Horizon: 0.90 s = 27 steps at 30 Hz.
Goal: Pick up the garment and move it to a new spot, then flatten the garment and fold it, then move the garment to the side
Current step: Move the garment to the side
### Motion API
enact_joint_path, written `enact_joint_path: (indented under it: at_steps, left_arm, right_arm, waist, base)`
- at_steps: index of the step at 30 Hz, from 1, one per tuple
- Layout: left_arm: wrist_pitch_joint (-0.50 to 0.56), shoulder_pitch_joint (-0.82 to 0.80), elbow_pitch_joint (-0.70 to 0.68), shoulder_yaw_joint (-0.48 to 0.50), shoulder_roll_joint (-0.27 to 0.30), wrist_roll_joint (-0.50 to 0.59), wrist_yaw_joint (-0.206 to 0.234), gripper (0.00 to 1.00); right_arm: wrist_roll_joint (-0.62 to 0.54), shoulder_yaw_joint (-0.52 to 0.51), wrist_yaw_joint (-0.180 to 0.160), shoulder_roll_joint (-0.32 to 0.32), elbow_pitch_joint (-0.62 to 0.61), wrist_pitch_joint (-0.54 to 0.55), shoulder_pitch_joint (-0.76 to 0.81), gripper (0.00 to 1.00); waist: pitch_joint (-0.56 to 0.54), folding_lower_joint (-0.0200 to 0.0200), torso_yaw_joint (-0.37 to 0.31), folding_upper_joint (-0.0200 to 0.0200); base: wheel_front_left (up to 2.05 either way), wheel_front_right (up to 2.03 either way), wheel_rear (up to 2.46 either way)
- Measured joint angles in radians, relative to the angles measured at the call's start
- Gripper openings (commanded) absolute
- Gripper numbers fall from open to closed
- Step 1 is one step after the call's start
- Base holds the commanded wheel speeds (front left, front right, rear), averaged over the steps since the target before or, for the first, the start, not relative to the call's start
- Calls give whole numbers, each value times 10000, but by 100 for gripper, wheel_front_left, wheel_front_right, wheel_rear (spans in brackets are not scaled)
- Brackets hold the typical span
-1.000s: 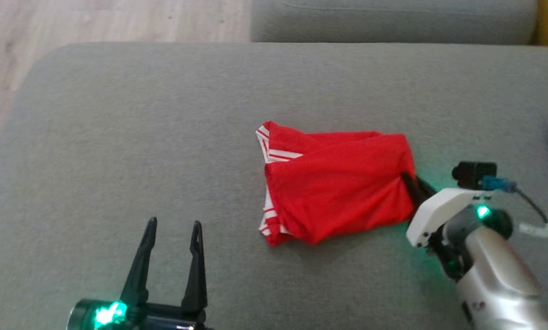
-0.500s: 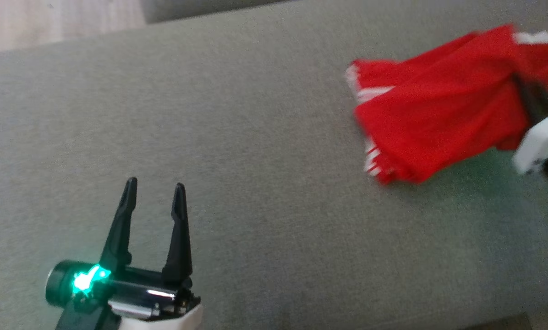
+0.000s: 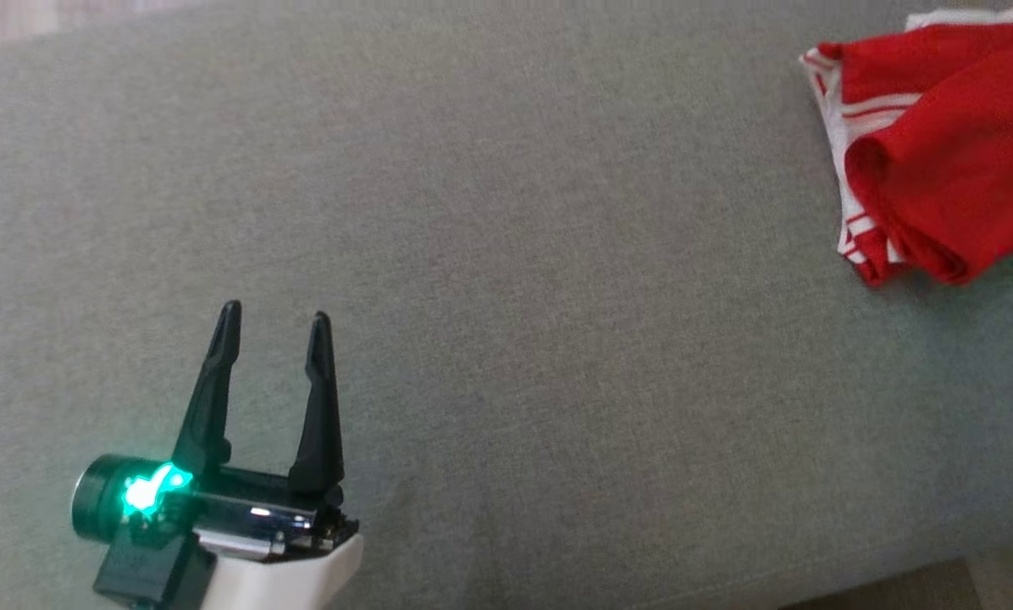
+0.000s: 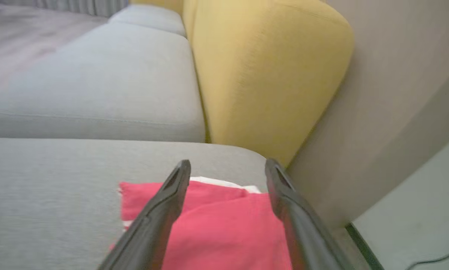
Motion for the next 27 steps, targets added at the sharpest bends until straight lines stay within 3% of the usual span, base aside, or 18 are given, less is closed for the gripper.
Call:
enact_joint_path:
  at_steps: [6, 9, 10, 15, 18, 24, 27]
  left_arm:
    - [0, 66, 343, -221, -10, 0, 500, 100]
    - [0, 310, 529, -412, -12, 0, 658, 100]
    - [0, 310, 529, -412, -12, 0, 658, 100]
    - [2, 1158, 1275, -571, -13, -12, 1135, 100]
    - [2, 1713, 1467, -596, -12, -188, 1348, 100]
    - [2, 2165, 1425, -568, -12, -382, 1505, 100]
    - [2, 2497, 1329, -546, -8, -284, 1438, 100]
  right_arm:
    - [113, 1168, 0, 2234, -253, -1091, 2407, 100]
    - [297, 1944, 0, 2945, 33, -2128, 3520, 100]
    - [297, 1944, 0, 2945, 33, -2128, 3520, 100]
    - [244, 2688, 0, 3195, 851, -4324, 4709, 100]
    - [-192, 2830, 0, 3384, 1060, -5087, 5491, 100]
    - [-669, 2349, 0, 3522, -1152, -5125, 6659, 100]
    - [-771, 2192, 0, 3597, -1595, -5125, 7399, 100]
  waist:
    - [-883, -1, 322, 0]
    - [-1424, -2, 524, 1]
    - [-1424, -2, 524, 1]
    - [-2446, -3, 873, 1]
    - [-3244, -4, 1134, 0]
    - [-4039, -3, 1578, 1]
    - [-4289, -3, 1771, 1]
  base:
    - [0, 0, 0]
    - [0, 0, 0]
    - [0, 0, 0]
    - [0, 0, 0]
    - [0, 0, 0]
    - [0, 0, 0]
    - [0, 0, 0]
